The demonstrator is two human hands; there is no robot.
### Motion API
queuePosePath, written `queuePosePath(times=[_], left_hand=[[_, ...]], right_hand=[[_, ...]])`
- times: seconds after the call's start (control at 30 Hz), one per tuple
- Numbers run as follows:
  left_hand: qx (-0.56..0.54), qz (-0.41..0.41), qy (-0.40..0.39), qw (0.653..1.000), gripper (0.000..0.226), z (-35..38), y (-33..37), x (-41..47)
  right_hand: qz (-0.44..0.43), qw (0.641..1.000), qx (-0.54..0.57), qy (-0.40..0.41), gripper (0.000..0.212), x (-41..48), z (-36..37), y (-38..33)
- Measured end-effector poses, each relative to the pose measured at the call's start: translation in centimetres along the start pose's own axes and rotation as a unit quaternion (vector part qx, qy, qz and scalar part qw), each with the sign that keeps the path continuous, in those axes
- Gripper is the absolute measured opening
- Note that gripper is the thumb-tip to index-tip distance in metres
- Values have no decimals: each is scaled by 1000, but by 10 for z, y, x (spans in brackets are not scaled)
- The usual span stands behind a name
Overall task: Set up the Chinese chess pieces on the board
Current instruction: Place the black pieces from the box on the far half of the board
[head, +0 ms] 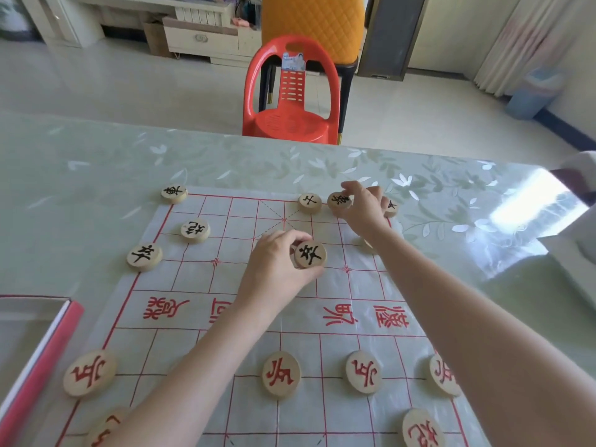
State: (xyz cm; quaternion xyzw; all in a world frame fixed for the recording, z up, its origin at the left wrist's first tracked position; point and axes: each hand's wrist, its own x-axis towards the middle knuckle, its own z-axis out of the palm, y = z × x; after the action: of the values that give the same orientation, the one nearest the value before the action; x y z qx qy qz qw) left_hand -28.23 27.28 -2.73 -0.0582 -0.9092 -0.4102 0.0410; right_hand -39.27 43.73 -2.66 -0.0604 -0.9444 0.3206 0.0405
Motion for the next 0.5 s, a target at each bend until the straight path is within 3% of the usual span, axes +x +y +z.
queuePosePath(times=[0.17, 0.27, 0.5], left_hand=[[0, 2, -10, 1000, 47, 4, -1, -1], [-7, 13, -9, 1000, 47, 14, 4, 2], [22, 69, -11, 997, 50, 56, 22, 16]], right_hand=[[48, 998, -1, -35, 57, 8, 6, 7], [21, 1000, -2, -22, 61, 1, -3, 8], [-9, 993, 109, 37, 42, -31, -25, 29]])
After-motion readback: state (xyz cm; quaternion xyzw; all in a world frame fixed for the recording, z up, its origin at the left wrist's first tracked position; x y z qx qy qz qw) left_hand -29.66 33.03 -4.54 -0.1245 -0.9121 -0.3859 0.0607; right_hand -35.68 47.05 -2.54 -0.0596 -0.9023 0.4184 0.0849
